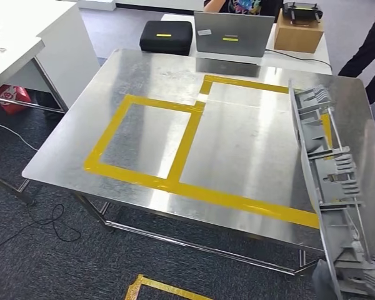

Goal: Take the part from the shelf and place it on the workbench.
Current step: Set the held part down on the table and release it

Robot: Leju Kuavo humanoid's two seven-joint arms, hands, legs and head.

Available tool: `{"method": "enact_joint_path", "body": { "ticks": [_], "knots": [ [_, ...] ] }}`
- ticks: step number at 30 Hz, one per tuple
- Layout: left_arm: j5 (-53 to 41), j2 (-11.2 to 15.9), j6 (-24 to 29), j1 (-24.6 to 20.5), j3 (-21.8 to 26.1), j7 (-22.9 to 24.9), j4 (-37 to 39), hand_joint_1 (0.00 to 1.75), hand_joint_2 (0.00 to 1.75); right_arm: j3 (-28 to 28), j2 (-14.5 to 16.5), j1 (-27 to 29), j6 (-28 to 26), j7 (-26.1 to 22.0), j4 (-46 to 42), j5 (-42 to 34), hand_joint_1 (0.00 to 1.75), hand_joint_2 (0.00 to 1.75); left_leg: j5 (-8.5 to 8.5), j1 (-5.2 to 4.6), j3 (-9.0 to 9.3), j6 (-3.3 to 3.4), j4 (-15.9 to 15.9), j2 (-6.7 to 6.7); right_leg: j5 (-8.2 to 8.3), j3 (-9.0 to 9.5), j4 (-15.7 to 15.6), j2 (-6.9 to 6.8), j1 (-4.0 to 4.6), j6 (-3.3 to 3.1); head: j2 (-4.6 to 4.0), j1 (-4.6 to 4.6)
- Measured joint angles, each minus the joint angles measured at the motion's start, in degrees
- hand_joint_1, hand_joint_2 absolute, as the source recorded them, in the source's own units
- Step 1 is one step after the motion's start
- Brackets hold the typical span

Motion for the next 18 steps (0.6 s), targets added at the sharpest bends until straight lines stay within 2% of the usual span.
{"method": "enact_joint_path", "body": {
  "ticks": [1,2,3,4,5,6,7,9,10,11,12,13,15,16,17,18],
  "knots": [
    [0.02,0.04,0.01,0.05,0.05,-0.07,0.01,0.00,1.75,-0.37,-0.32,0.37,0.83,2.39,0.06,1.47,1.75,1.75,1.51,0.05,1.45,0.36,-3.69,-1.45,0.06,-0.14,0.12,0.72,0.03,0.18,0.00,0.02],
    [0.03,0.07,0.01,0.11,0.11,-0.10,0.01,0.00,1.75,-0.82,-0.69,0.78,1.94,4.85,0.09,2.91,1.75,1.75,2.18,0.05,2.29,0.59,-5.92,-2.61,0.16,-0.41,0.21,1.37,-0.03,0.45,0.00,-0.01],
    [0.03,0.11,0.02,0.16,0.18,-0.12,0.02,0.00,1.75,-1.43,-1.13,1.31,3.41,7.60,0.12,4.07,1.75,1.75,2.20,0.01,2.56,0.74,-6.83,-3.20,0.31,-0.74,0.25,1.97,-0.17,0.81,0.00,-0.03],
    [0.01,0.10,0.02,0.19,0.26,-0.14,0.02,0.00,1.75,-2.18,-1.63,1.95,5.20,10.36,0.14,4.70,1.75,1.75,2.25,-0.05,2.53,0.81,-7.14,-2.85,0.49,-1.03,0.23,2.58,-0.28,1.24,0.00,-0.07],
    [-0.06,0.07,0.02,0.17,0.34,-0.18,0.02,0.00,1.75,-3.08,-2.11,2.72,7.20,12.67,0.16,4.64,1.75,1.75,2.45,-0.01,2.53,0.99,-7.36,-2.33,0.54,-1.35,0.25,2.63,-0.42,1.62,0.00,-0.09],
    [-0.17,0.09,0.02,0.14,0.44,-0.23,0.02,0.00,1.75,-4.31,-2.50,3.53,9.60,14.60,0.23,4.04,1.75,1.75,2.71,0.07,2.55,1.26,-7.73,-1.82,0.24,-1.74,0.61,1.60,-0.39,1.95,0.00,0.03],
    [-0.33,0.11,0.02,0.15,0.52,-0.29,0.02,0.00,1.75,-5.83,-2.77,4.10,12.29,15.60,0.33,3.16,1.75,1.75,3.00,0.18,2.56,1.55,-8.09,-1.26,-0.71,-2.49,1.87,0.01,-0.28,2.21,0.00,0.21],
    [-0.69,0.23,-0.02,0.36,0.79,-0.40,0.02,0.00,1.75,-10.11,-2.78,4.24,18.64,15.24,0.66,1.01,1.75,1.75,3.29,0.24,2.40,1.89,-8.40,-0.02,-4.33,-5.34,7.84,-3.36,-0.16,2.61,0.00,0.55],
    [-0.84,0.28,-0.05,0.52,0.95,-0.43,0.02,0.00,1.75,-12.99,-2.27,3.81,22.60,13.90,0.92,0.12,1.75,1.75,3.32,0.22,2.27,1.95,-8.38,0.62,-6.23,-7.07,11.79,-3.95,-0.21,2.79,0.00,0.62],
    [-1.00,0.32,-0.08,0.64,1.12,-0.45,0.02,0.00,1.75,-16.27,-1.34,3.15,26.95,12.00,1.26,-0.43,1.75,1.75,3.34,0.20,2.17,1.96,-8.35,1.20,-7.35,-8.30,14.85,-4.12,-0.29,2.96,0.00,0.62],
    [-1.14,0.35,-0.11,0.73,1.27,-0.46,0.02,0.00,1.75,-20.01,0.06,2.22,31.76,9.72,1.68,-0.41,1.75,1.75,3.35,0.20,2.11,1.96,-8.33,1.68,-7.38,-8.52,16.05,-4.17,-0.37,3.09,0.00,0.62],
    [-1.31,0.35,-0.13,0.75,1.37,-0.46,0.02,0.00,1.75,-23.91,1.72,0.99,36.51,7.45,2.17,0.20,1.75,1.75,3.36,0.21,2.09,1.93,-8.29,2.03,-6.30,-7.46,14.72,-4.27,-0.45,3.18,0.00,0.63],
    [-1.66,0.34,-0.16,0.71,1.50,-0.46,0.02,0.00,1.75,-31.77,4.73,-2.18,44.61,4.12,3.30,2.40,1.75,1.75,3.30,0.20,2.14,1.71,-8.07,2.44,-3.04,-2.53,6.54,-4.71,-0.59,3.18,0.00,0.63],
    [-1.80,0.34,-0.21,0.65,1.52,-0.46,0.02,0.00,1.75,-35.27,5.76,-3.81,47.48,3.21,3.95,3.44,1.75,1.75,3.22,0.11,2.14,1.47,-7.84,2.53,-2.00,-0.36,2.64,-4.88,-0.56,3.04,0.00,0.63],
    [-1.91,0.37,-0.27,0.60,1.55,-0.46,0.02,0.00,1.75,-38.60,6.58,-5.26,49.66,2.58,4.58,4.21,1.75,1.75,3.16,0.00,2.11,1.20,-7.66,2.55,-1.55,1.01,0.06,-5.01,-0.50,2.86,0.00,0.59],
    [-1.97,0.45,-0.33,0.57,1.57,-0.46,0.02,0.00,1.75,-41.50,7.26,-6.53,51.07,2.18,5.16,4.68,1.75,1.75,2.97,-0.14,2.04,1.20,-7.46,2.55,-1.59,1.49,-1.00,-5.05,-0.46,2.76,0.00,0.57]
  ]
}}
